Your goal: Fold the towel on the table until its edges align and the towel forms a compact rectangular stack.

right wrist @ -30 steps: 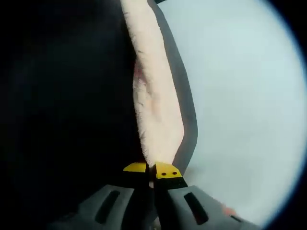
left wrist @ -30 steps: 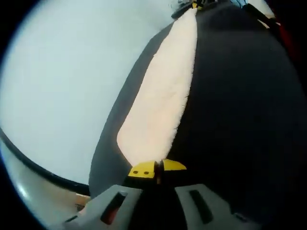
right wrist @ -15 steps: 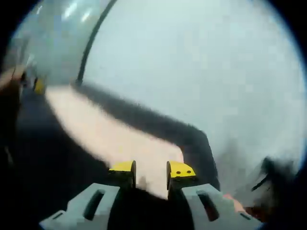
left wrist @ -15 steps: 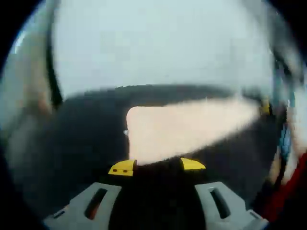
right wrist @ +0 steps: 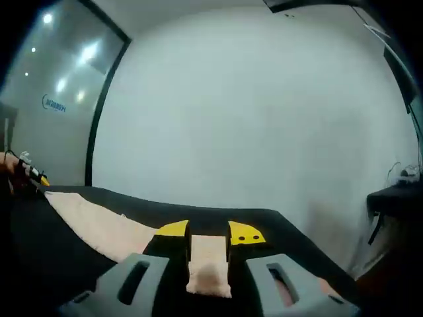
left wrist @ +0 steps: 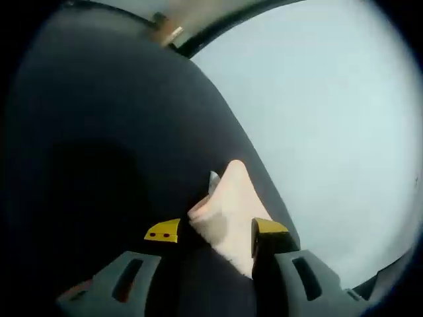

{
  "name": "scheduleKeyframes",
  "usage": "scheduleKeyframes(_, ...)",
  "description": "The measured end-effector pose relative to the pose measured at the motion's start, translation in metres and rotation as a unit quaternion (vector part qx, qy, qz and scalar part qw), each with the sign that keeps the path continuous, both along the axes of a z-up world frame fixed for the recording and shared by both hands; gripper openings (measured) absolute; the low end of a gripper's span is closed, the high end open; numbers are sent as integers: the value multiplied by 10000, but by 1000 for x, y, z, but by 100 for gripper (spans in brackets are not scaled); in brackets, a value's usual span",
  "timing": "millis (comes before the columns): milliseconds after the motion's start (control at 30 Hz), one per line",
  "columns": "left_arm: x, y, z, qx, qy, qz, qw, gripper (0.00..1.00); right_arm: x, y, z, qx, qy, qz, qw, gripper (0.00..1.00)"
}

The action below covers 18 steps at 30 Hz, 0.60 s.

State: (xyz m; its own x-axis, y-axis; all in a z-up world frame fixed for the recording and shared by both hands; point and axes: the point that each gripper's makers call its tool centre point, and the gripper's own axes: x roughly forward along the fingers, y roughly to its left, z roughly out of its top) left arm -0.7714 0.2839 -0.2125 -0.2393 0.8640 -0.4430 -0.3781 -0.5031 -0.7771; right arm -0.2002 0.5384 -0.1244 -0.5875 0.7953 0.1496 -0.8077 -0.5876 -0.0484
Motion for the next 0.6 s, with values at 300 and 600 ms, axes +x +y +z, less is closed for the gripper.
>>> scheduleKeyframes(300,1,-6,-6,-234,486,78,9985,9,7,4,-6,-279,242,89,9993,16)
scheduleKeyframes(600,64,78,74,-151,3131,-967,9447,9,3,-1,-7,-233,150,96,9996,15)
